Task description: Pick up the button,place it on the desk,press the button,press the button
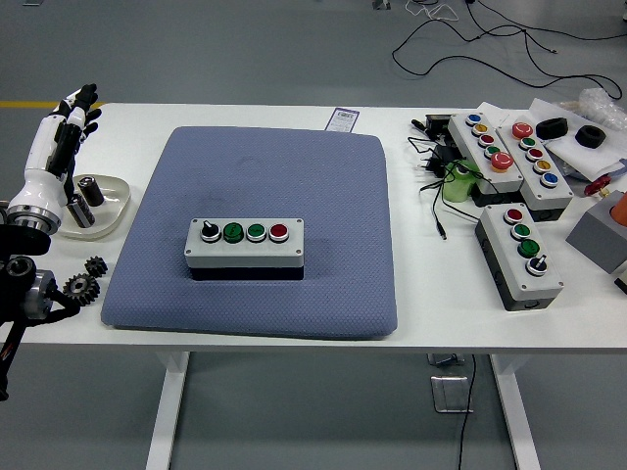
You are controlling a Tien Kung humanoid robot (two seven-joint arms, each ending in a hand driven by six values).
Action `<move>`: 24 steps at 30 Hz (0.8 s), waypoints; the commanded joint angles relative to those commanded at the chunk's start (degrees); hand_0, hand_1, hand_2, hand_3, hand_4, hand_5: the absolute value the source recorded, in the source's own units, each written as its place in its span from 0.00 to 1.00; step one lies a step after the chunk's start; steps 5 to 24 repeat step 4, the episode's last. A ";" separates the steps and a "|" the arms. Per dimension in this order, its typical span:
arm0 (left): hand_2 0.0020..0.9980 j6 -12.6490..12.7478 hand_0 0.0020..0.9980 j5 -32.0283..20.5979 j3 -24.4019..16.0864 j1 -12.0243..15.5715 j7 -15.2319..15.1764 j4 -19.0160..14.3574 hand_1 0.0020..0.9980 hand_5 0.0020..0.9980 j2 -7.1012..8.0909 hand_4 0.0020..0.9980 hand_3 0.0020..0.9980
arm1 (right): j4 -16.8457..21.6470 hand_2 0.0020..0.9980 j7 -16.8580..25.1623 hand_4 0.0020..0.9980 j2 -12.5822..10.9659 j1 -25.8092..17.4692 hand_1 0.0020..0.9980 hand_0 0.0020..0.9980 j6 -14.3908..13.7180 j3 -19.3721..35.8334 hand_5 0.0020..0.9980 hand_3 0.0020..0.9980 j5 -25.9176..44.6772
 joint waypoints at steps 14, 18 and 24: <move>0.97 0.06 0.91 -0.02 -0.04 0.11 0.03 -0.02 0.92 1.00 0.01 0.72 0.91 | 0.00 0.68 0.01 0.31 -0.05 0.00 0.66 0.67 0.01 -0.05 0.17 0.62 -0.09; 0.97 0.06 0.91 -0.02 -0.04 0.11 0.03 -0.02 0.92 1.00 0.01 0.72 0.91 | 0.00 0.68 0.01 0.31 -0.05 0.00 0.66 0.67 0.01 -0.05 0.17 0.62 -0.09; 0.97 0.06 0.91 -0.02 -0.04 0.11 0.03 -0.02 0.92 1.00 0.01 0.72 0.91 | 0.00 0.68 0.01 0.31 -0.05 0.00 0.66 0.67 0.01 -0.05 0.17 0.62 -0.09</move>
